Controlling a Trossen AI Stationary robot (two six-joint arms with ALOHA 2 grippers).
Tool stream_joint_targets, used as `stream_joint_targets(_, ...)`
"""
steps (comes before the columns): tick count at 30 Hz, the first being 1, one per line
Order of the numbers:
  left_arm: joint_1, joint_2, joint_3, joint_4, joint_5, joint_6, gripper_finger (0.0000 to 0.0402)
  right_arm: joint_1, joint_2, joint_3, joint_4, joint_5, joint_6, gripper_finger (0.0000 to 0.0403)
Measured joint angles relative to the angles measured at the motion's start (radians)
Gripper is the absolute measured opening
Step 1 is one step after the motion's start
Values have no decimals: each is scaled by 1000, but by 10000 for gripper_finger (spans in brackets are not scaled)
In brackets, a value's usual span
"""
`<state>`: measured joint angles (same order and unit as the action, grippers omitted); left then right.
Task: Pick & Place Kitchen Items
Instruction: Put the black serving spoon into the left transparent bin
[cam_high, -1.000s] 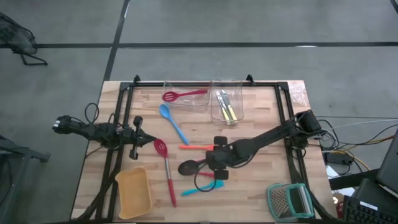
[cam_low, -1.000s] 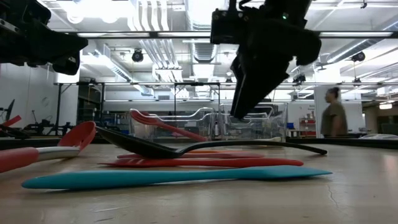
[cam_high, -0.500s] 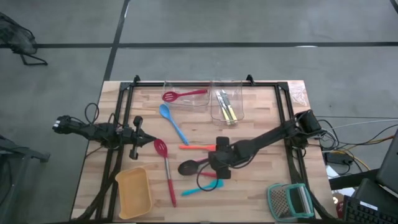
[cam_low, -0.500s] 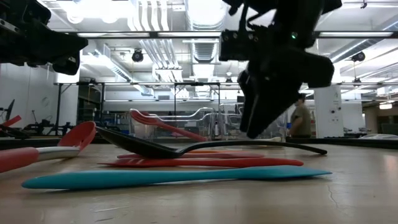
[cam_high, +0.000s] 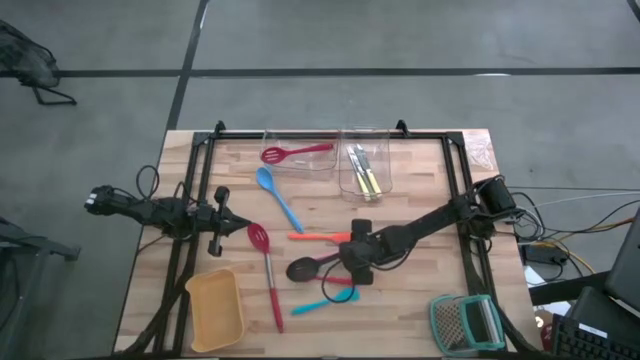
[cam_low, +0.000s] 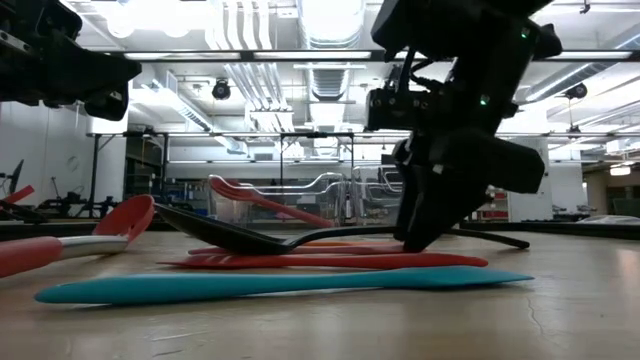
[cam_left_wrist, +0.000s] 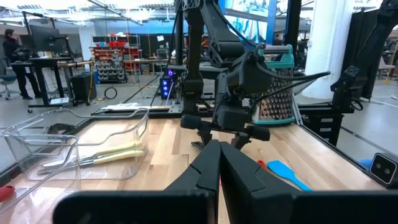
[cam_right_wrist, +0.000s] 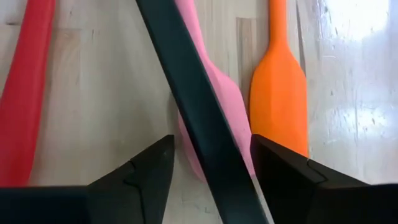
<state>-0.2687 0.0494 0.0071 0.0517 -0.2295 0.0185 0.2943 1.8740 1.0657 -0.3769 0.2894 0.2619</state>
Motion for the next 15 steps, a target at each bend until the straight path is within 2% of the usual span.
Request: stream_joint_targets(15,0,0,0,0,0,0,12,0,0,42,-8,-4,-34,87)
